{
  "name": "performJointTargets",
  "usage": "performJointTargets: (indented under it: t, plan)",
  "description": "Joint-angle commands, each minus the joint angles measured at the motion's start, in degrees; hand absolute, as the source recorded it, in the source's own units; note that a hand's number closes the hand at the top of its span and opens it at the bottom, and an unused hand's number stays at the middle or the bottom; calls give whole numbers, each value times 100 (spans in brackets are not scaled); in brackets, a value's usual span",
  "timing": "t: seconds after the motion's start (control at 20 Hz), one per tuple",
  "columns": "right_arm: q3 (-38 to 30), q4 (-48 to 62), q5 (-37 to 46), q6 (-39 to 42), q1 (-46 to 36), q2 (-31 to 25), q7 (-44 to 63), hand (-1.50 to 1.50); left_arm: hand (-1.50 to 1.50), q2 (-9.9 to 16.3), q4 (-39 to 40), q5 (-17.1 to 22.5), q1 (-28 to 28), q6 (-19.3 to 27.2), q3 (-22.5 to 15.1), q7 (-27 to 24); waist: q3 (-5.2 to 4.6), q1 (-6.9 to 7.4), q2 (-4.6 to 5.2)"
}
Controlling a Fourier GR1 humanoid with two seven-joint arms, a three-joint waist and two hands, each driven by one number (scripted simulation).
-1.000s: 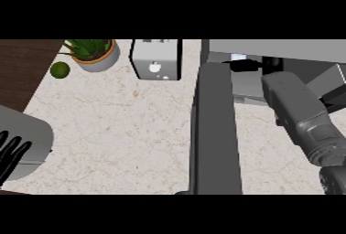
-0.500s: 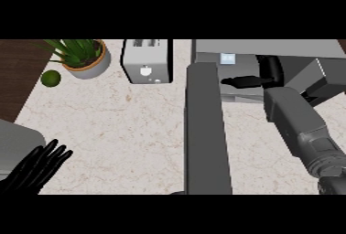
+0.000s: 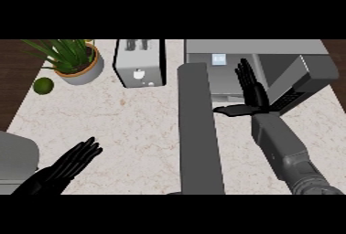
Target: Pick up the milk, place it into the microwave and close the microwave
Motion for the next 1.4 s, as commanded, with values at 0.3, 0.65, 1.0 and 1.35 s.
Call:
performJointTargets:
  t: [0.3,0.65,1.0,1.35]
  plan:
    - [498,-833,179,-115,1578,501,-210,-150,150,-120,735,-1324,-441,702,-792,-911,-18,-297,-115]
    - [755,-1816,201,148,3118,293,-514,-150,150,-121,1616,-2161,-1109,1102,-1018,-1187,-28,-398,-103]
    - [718,-3281,-186,902,4782,-310,-546,-150,150,-121,2095,-2901,-1476,1366,-1574,-1522,-33,-452,-87]
    - [902,-5150,-687,1596,6409,-451,-405,-150,150,-121,3157,-3302,-1945,2643,-2696,-2376,-22,-318,-40]
